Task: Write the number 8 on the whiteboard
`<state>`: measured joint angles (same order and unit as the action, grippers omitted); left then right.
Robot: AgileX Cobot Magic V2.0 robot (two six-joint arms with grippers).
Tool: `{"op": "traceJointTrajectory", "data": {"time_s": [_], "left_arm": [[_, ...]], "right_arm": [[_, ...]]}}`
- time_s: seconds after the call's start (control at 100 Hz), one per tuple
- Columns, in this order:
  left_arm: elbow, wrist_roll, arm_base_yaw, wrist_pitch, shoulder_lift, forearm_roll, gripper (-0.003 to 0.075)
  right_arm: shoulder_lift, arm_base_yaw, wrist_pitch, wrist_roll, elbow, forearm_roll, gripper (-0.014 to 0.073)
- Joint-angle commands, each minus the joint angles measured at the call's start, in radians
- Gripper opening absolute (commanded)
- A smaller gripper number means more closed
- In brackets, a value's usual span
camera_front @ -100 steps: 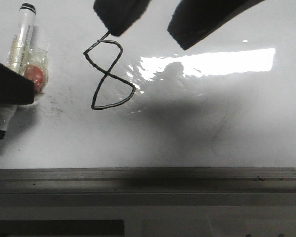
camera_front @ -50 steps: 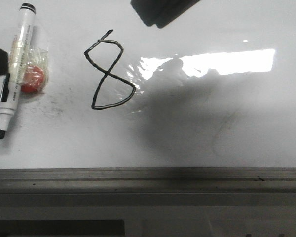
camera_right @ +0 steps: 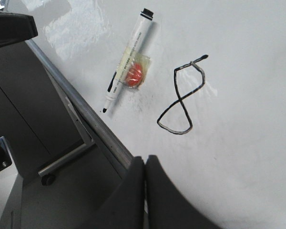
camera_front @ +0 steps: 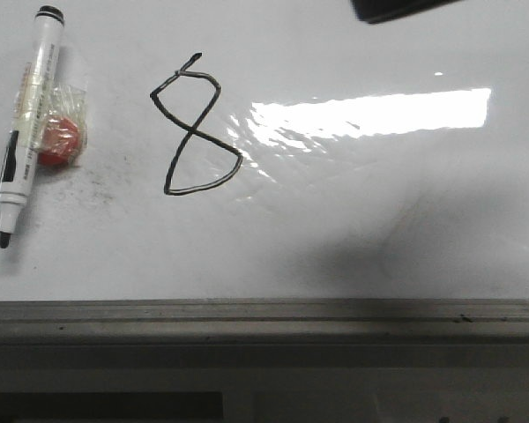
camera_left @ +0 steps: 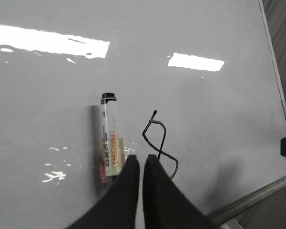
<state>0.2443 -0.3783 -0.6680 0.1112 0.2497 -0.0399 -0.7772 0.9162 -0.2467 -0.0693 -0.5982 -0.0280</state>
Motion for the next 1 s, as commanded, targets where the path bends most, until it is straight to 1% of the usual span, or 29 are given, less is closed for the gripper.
{"op": "traceJointTrajectory", "data": {"time_s": [0.0,0.12,0.18,0.28,0.42,0.56,0.989], "left_arm": [[0.010,0.000,0.001,0.023,-0.063,-0.016,-0.0020],[0.005,0.000,0.001,0.159,-0.140,-0.027,-0.0020],[0.005,0.000,0.001,0.196,-0.158,-0.027,-0.0020],[0.005,0.000,0.001,0.213,-0.174,-0.027,-0.0020],[0.005,0.000,0.001,0.215,-0.174,-0.027,-0.0020],[0.005,0.000,0.001,0.215,-0.174,-0.027,-0.0020],[0.005,0.000,0.001,0.215,-0.174,-0.027,-0.0020]], "right_arm": [[0.110,0.000,0.089,0.012,0.045,0.011,-0.0064],[0.285,0.000,-0.024,0.012,0.102,-0.023,-0.0064],[0.368,0.000,-0.091,0.012,0.115,-0.039,-0.0064],[0.501,0.000,-0.153,0.012,0.116,-0.034,-0.0064],[0.623,0.000,-0.203,0.012,0.116,-0.034,-0.0064],[0.673,0.000,-0.201,0.012,0.116,-0.034,-0.0064],[0.672,0.000,-0.201,0.012,0.116,-0.034,-0.0064]]}}
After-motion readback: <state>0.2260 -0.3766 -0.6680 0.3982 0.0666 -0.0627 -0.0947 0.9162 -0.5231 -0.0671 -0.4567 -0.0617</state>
